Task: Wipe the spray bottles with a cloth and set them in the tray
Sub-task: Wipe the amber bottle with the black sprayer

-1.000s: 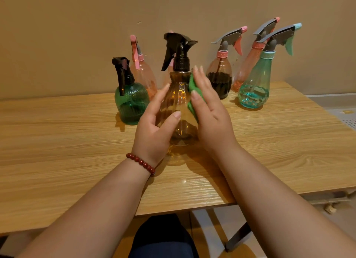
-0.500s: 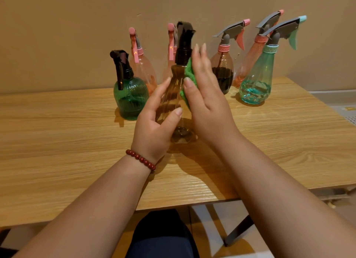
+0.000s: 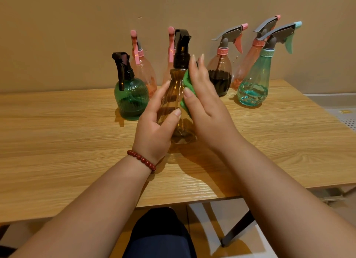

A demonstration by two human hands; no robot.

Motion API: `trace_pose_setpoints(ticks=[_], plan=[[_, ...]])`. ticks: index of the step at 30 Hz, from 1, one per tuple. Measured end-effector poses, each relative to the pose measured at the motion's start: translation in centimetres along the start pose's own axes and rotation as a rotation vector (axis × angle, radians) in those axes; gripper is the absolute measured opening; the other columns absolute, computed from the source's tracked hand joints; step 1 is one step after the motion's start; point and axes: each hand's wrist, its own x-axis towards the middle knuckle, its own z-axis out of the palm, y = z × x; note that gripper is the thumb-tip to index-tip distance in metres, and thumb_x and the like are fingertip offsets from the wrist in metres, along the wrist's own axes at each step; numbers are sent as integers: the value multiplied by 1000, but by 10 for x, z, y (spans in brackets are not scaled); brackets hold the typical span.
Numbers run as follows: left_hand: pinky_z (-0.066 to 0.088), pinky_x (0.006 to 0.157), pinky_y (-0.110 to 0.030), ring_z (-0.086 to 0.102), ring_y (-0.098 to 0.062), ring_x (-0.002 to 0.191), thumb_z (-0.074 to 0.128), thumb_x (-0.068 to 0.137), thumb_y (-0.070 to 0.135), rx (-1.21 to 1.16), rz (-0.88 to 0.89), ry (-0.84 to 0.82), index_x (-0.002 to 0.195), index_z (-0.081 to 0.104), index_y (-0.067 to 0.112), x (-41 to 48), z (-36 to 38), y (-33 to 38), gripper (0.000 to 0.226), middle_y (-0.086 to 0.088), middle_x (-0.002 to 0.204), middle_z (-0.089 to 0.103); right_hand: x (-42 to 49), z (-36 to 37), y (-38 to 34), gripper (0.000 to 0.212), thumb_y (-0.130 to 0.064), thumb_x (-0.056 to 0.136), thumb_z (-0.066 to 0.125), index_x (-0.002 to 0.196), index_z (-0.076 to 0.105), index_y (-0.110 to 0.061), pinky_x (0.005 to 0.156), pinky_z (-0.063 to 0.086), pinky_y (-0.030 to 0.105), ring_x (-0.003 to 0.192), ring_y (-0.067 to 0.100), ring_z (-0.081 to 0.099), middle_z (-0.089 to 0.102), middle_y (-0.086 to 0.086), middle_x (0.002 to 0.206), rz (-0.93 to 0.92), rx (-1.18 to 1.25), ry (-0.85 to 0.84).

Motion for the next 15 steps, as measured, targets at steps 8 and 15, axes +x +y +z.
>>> trace_pose_setpoints(ticks=[8,15], plan=[[43,107,-42,50,-11,128,52,84,33,-16,-1,-7,143,42,16,0,-3,-2,62,-1,139,52,-35,10,10,56,-33,101,31,152,9,-29,120,4,27,147,3,-6,-3,-13,161,41,-12,-21],[42,107,-32,46,-7,130,50,84,37,-4,4,-7,145,40,18,-1,2,0,65,2,141,49,-2,0,-5,55,-31,105,31,152,4,-32,95,-1,-9,137,-11,-5,-1,-10,162,132,88,31]])
